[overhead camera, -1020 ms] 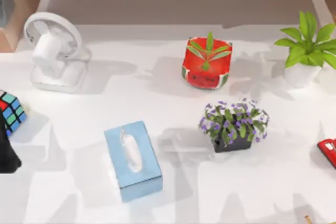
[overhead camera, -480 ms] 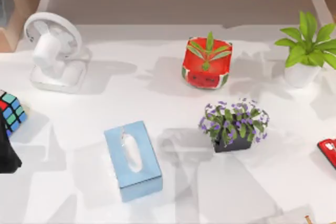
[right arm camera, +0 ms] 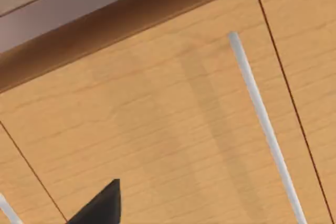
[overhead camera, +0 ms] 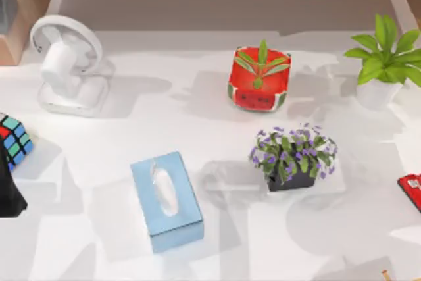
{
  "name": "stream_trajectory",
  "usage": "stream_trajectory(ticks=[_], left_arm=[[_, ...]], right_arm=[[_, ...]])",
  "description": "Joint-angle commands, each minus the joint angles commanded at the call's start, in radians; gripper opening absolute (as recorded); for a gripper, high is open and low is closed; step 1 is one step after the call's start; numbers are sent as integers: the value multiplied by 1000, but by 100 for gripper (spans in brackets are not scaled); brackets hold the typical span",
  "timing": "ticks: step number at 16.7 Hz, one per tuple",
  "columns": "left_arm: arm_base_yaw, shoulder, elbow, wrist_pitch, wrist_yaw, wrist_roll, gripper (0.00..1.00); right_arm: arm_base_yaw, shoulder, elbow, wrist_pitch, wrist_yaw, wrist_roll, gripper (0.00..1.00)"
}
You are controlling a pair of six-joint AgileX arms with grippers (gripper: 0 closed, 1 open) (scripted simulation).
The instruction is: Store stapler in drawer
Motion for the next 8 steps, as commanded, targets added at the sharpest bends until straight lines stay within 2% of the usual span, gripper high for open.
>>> stream_trajectory(ticks=[4, 8], left_arm=[[0, 0, 0, 0, 0, 0, 100], [0, 0, 0, 0, 0, 0, 100]], right_arm=[[-67, 366, 162, 179, -65, -231, 100], [-112, 588, 267, 294, -103, -378, 100]])
